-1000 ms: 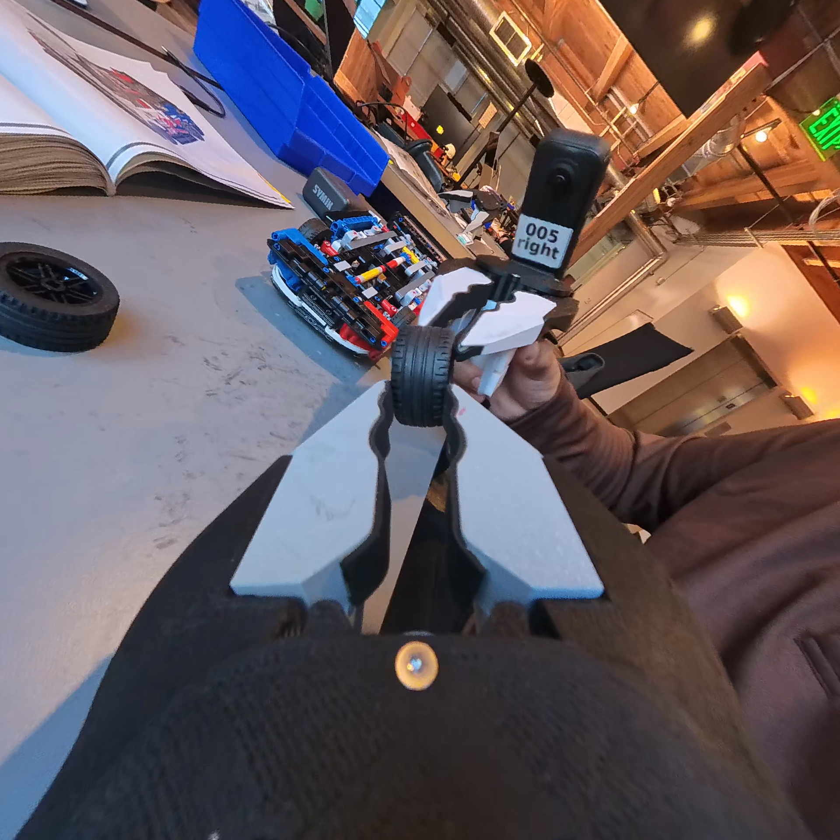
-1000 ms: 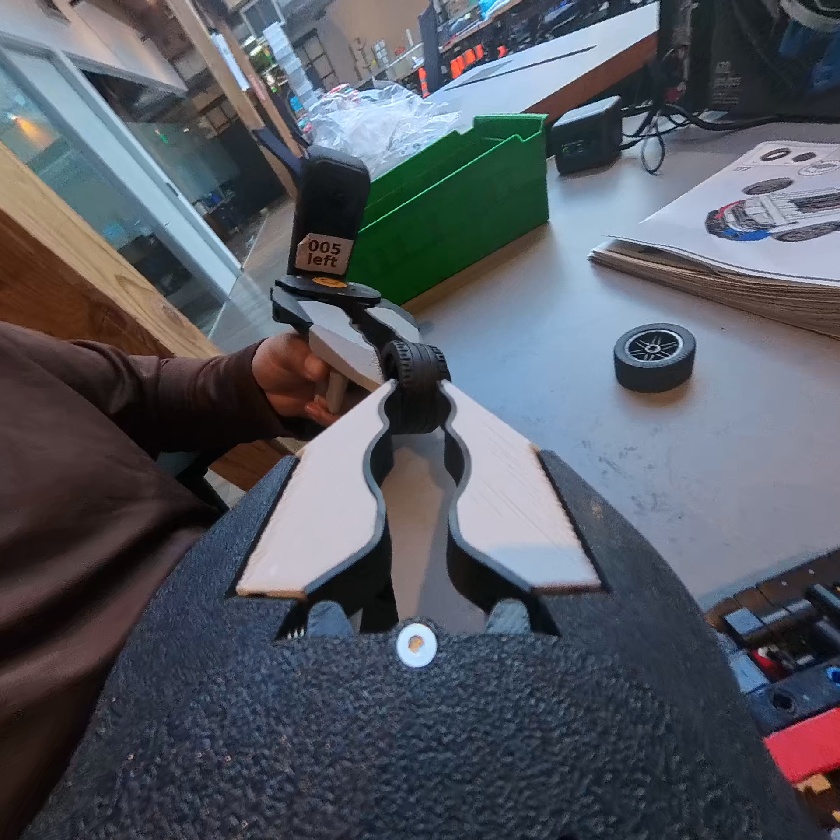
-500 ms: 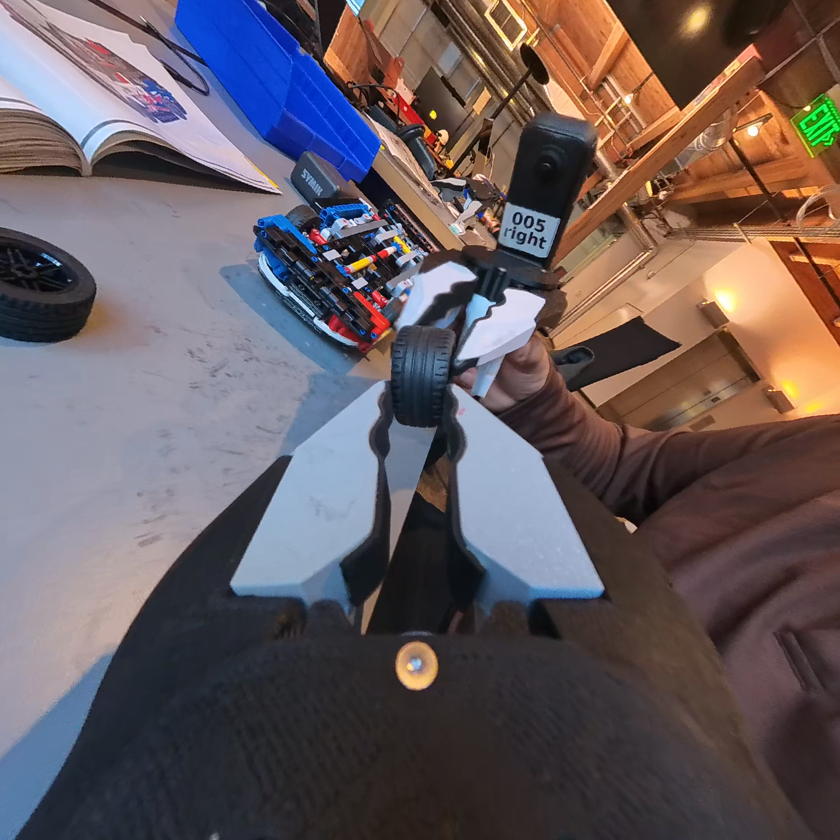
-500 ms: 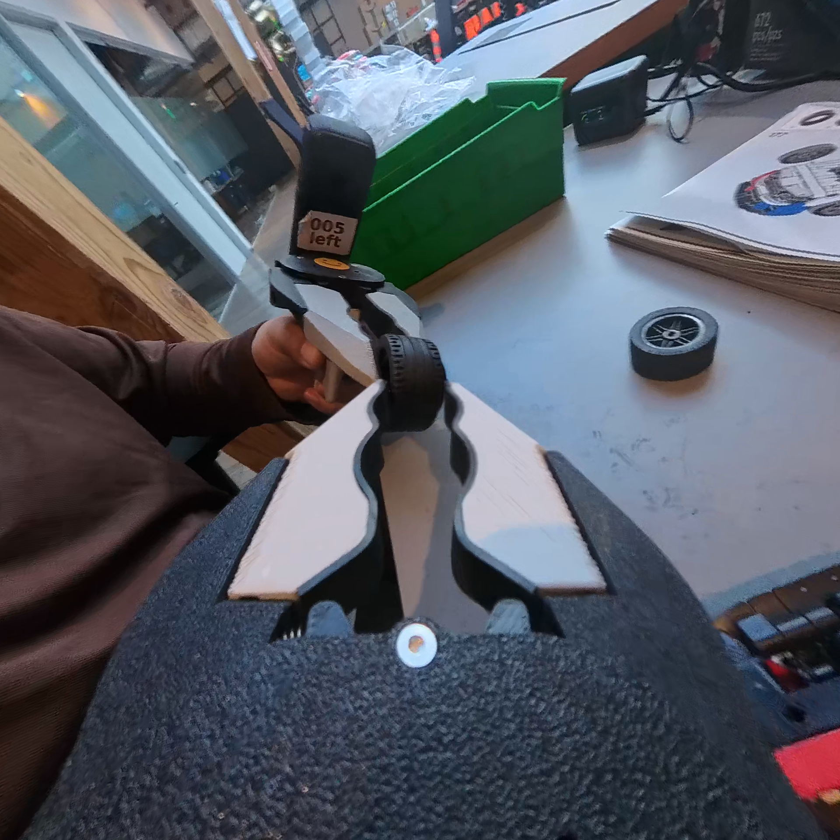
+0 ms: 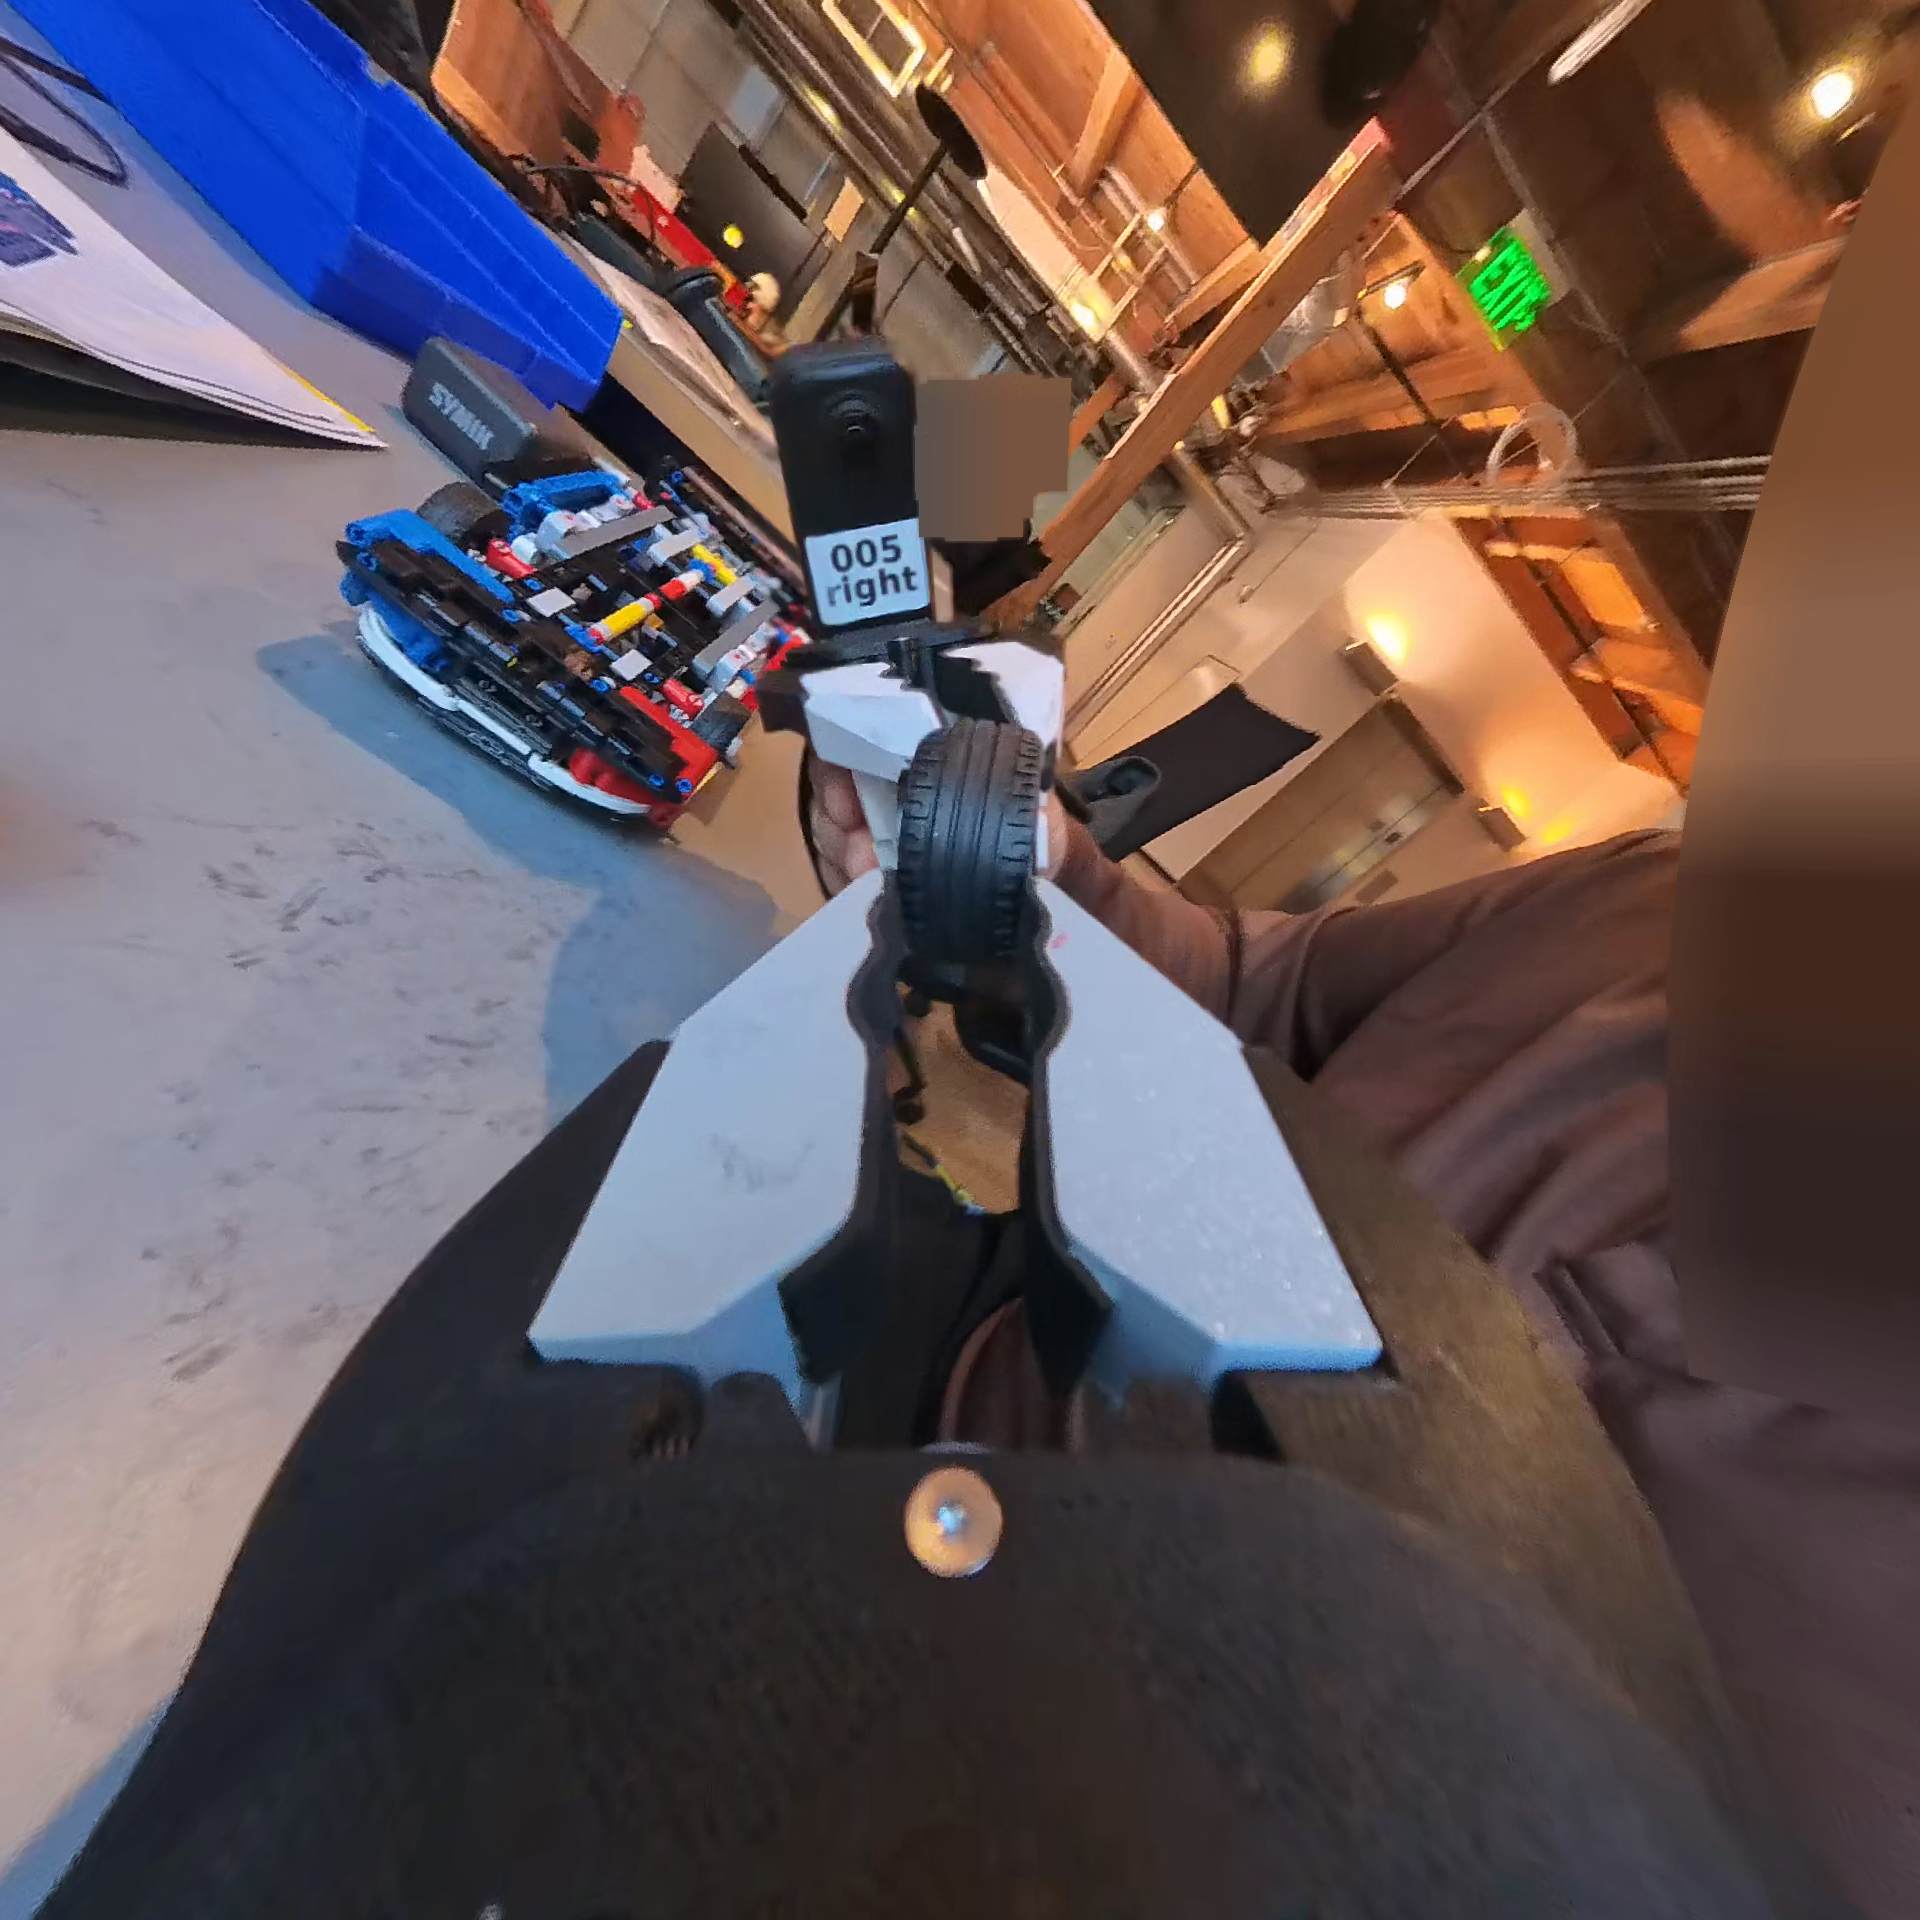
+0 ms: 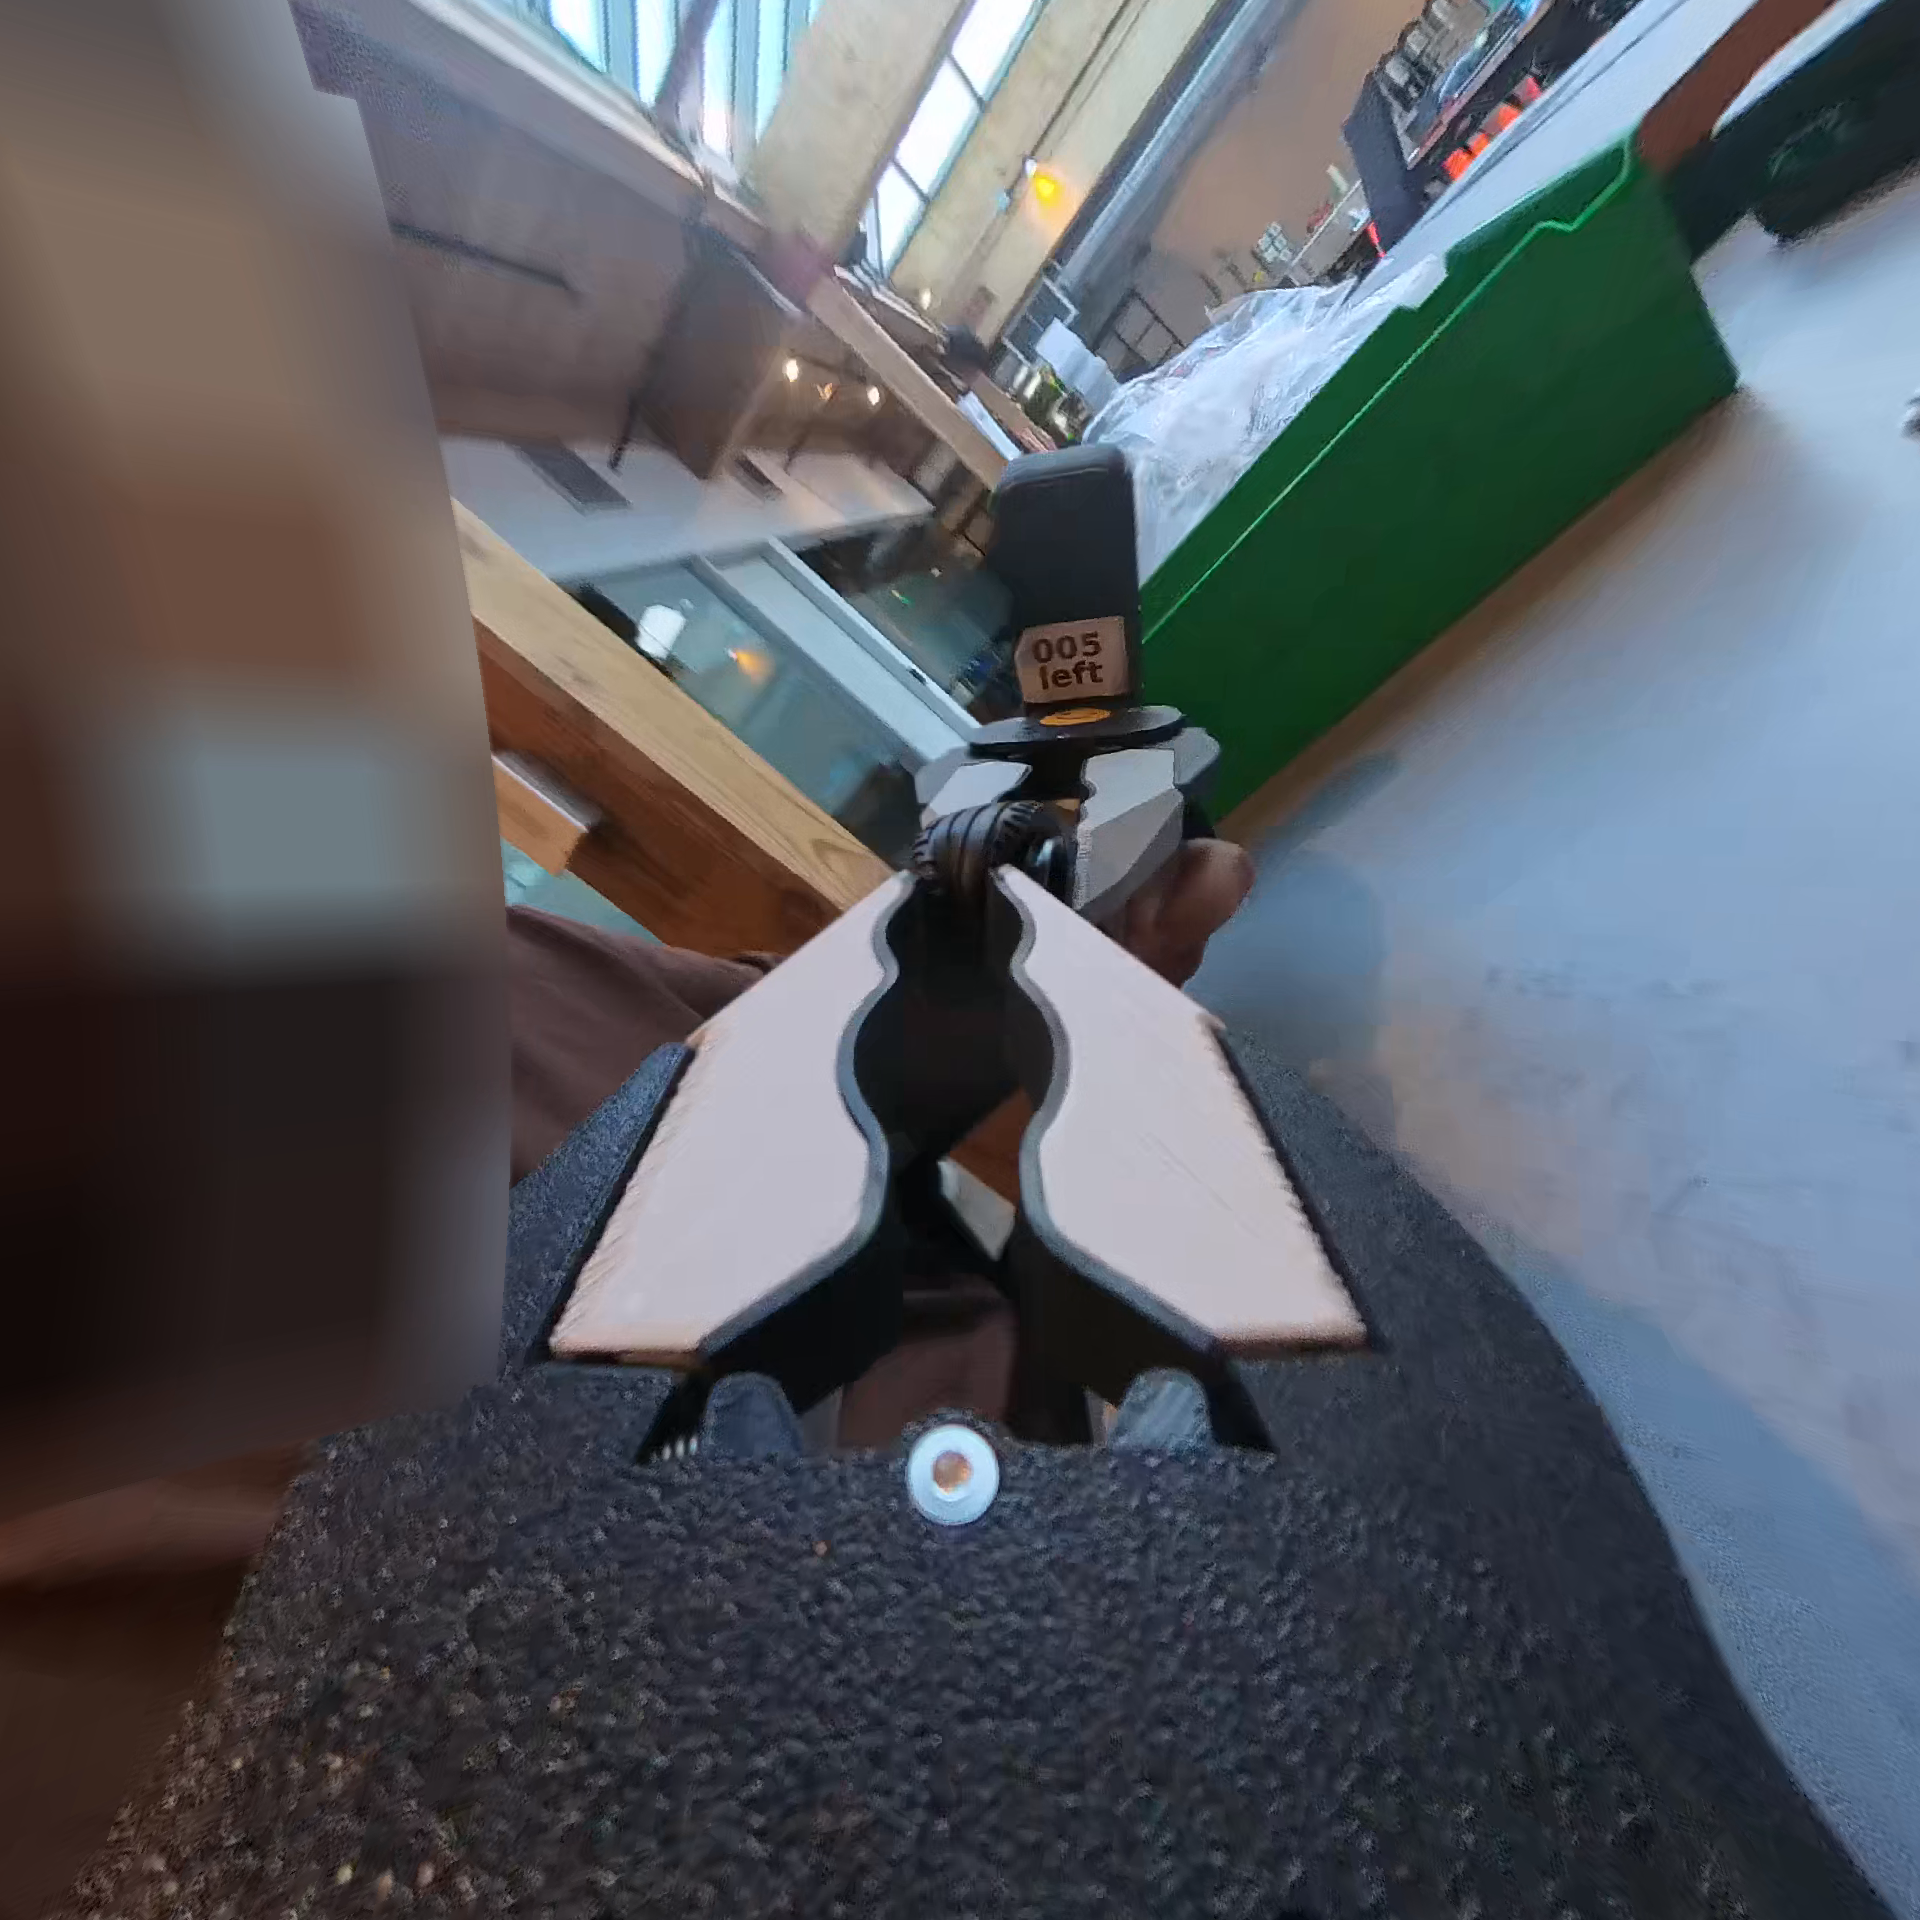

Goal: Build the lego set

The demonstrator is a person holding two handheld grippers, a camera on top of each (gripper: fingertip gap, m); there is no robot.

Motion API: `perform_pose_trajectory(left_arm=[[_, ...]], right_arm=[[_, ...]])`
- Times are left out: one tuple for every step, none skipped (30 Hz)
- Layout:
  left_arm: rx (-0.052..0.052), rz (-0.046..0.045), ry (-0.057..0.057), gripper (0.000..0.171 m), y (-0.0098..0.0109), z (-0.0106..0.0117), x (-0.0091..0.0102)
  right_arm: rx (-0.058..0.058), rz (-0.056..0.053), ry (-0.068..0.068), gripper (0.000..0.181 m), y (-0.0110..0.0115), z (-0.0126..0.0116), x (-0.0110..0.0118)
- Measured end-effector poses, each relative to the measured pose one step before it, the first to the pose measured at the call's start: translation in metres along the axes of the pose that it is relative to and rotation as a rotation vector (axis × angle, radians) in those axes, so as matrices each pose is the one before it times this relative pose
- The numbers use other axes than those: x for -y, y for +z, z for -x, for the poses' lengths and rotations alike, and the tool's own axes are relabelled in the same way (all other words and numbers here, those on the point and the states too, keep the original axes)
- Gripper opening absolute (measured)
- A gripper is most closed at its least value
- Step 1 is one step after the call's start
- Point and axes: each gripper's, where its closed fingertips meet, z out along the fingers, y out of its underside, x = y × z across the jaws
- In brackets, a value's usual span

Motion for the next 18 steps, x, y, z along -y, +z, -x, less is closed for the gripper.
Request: perform_pose_trajectory(left_arm=[[0.0246,0.00965,0.0158,0.019,-0.0007,0.00271,-0.00068],[0.0196,0.00623,0.0045,0.019,-0.00077,0.00287,-0.00061],[0.0208,0.00801,-0.007,0.019,-0.00072,0.00401,-0.00106],[0.0275,0.01305,-0.005,0.019,-0.001,0.00604,-0.00223],[0.0225,0.01553,-0.0051,0.019,-0.00038,0.00577,-0.00335],[0.0064,0.01014,-0.0125,0.019,0.00071,0.00309,-0.00339],[-0.0082,0.00282,-0.0131,0.019,0.00123,0.00053,-0.00209],[-0.0086,0.0013,-0.0202,0.019,0.00135,-0.00019,-0.00103],[0.003,0.01074,-0.0037,0.019,0.00108,0.00071,-0.0015],[0.0095,0.00757,0.0053,0.019,0.00034,0.00096,-0.00043],[0.0067,0.0021,0.0028,0.019,-0.00026,0.00044,0.00028],[-0.0049,0.00411,-0.0065,0.019,0.00021,-0.00101,-0.0001],[-0.0055,0.00489,-0.0108,0.019,0.00063,-0.00089,-0.00035],[0.0051,0.01105,-0.0029,0.019,0.00115,0.00041,-0.00155],[0.0069,0.01671,0.0012,0.019,0.00151,0.00073,-0.00285],[-0.0003,0.00917,0.0005,0.019,0.00128,-0.00028,-0.00196],[-0.0049,-0.00014,-0.001,0.019,0.00001,-0.00068,-0.00062],[-0.0117,-0.00688,-0.0053,0.019,-0.00055,-0.00118,0.00035]], right_arm=[[0.0077,-0.0193,0.0483,0.001,0.00015,-0.00267,0.00063],[0.0073,-0.023,0.0469,0.004,0.00007,-0.00336,0.00085],[-0.0024,-0.0223,0.0445,0.007,-0.00029,-0.00482,0.00096],[-0.0314,-0.0064,0.0133,0.007,-0.00049,-0.00689,-0.00003],[-0.0622,0.0261,-0.0471,0.009,-0.0008,-0.00745,-0.00262],[-0.0736,0.0462,-0.0817,0.011,-0.00105,-0.00549,-0.00314],[-0.0787,0.0436,-0.1042,0.014,-0.00123,-0.00321,-0.00168],[-0.0774,0.0398,-0.1238,0.016,-0.00085,-0.0019,-0.00078],[-0.0634,0.0394,-0.1008,0.017,-0.0001,-0.00067,-0.00075],[-0.0466,0.0381,-0.0724,0.017,0.00058,-0.00052,-0.00114],[-0.0254,0.0288,-0.0458,0.017,0.00012,-0.00055,-0.00082],[-0.0025,0.017,-0.0225,0.017,-0.0003,0.00059,0.00056],[0.0036,0.0066,-0.0202,0.017,-0.00019,0.00068,0.00133],[-0.0001,0.0089,-0.0168,0.016,0.00024,-0.00038,0.00065],[0.004,0.0169,-0.0151,0.014,0.00107,0.00029,-0.00016],[0.0105,0.0207,-0.0164,0.012,0.00119,0.00141,-0.00052],[0.0158,0.0208,-0.0042,0.009,0.0004,0.00137,-0.0007],[0.0238,0.0189,0.0202,0.008,-0.00052,0.00139,-0.00067]])
